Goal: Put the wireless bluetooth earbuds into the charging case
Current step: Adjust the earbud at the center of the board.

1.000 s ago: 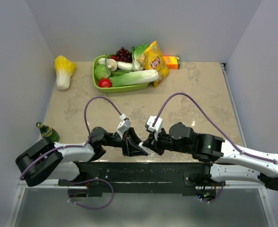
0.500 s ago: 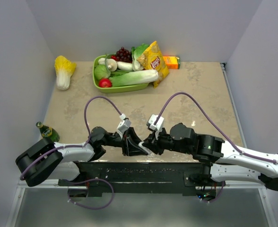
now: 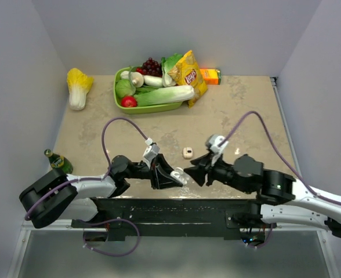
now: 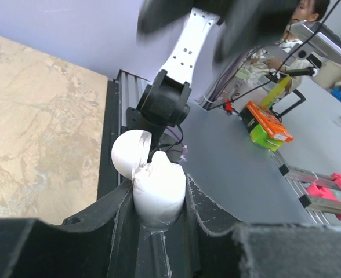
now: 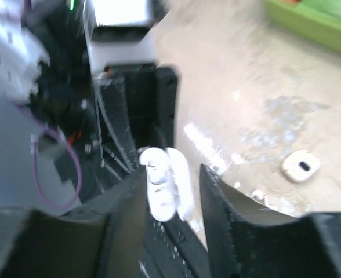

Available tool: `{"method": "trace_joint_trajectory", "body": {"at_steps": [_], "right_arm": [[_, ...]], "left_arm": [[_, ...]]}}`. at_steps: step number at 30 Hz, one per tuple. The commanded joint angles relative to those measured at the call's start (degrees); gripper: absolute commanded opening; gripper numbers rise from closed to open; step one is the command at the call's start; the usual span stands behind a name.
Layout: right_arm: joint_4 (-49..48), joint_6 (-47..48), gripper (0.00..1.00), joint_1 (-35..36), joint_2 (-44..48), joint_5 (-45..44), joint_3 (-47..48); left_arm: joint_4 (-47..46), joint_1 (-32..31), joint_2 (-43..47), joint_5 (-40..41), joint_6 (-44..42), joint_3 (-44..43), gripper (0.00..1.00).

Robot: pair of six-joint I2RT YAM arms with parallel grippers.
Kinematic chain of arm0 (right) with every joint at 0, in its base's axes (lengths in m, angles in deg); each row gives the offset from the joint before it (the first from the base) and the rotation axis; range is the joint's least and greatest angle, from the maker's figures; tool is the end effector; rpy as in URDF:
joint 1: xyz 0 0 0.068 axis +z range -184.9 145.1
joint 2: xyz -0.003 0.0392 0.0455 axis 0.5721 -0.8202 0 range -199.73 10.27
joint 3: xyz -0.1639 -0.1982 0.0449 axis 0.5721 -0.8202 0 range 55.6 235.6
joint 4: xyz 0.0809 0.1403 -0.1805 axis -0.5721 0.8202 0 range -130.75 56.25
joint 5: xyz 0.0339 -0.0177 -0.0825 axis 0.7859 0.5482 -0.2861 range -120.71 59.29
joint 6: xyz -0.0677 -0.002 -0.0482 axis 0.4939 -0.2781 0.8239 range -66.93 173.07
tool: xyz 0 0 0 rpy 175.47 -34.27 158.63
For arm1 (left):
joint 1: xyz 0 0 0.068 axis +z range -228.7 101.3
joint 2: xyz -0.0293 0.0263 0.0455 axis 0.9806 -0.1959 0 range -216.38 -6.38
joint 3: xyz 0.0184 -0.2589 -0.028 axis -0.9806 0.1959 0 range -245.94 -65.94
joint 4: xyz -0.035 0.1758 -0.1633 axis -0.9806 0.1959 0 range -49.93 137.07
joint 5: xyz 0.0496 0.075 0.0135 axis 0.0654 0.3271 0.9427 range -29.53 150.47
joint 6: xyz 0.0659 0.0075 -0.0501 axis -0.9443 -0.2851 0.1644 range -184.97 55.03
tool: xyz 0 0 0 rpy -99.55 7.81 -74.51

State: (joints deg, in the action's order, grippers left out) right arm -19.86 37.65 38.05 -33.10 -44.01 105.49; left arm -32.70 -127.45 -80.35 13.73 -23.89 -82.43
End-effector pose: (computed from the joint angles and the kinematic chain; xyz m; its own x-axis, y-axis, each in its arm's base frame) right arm 0.0727 0.1800 0.3357 -0.3002 -0.0963 -0.9490 -0.8145 0.5437 0.2025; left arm 0.1193 -0.2162 0.2310 -0.5118 -0.0993 -0.8534 0.8518 -0.1879 -0.4890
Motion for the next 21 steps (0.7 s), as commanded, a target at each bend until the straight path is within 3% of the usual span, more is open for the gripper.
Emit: {"method": "trace_joint_trajectory", "body": {"at_steps": [1,3,7,15,21], "right_arm": [[-4.36,-6.02,0.47,0.09,11.11,-17.43,-1.63],[-0.69,-9.43,0.49,0.09,11.65,-24.56,-1.46],[4.69,-13.31,0.51,-0.17,5.42,-26.78,-1.72],[-6.55,-16.92,0.52,-2.37,-2.23,-17.82,-10.16],[-12.70,-15.17,0.48,-6.76,-15.06,-6.93,-11.82]], "left_arm": [[-32.08,0.24,2.16,5.42,-3.28,3.20,0.00],[-32.26,0.24,4.61,9.11,-5.48,4.79,0.00],[-27.71,0.24,11.47,14.21,-10.13,8.04,0.00],[-13.46,-0.20,30.09,21.95,-18.93,10.87,0.00],[-2.39,-0.29,40.29,26.70,-22.27,11.13,0.00]]}}
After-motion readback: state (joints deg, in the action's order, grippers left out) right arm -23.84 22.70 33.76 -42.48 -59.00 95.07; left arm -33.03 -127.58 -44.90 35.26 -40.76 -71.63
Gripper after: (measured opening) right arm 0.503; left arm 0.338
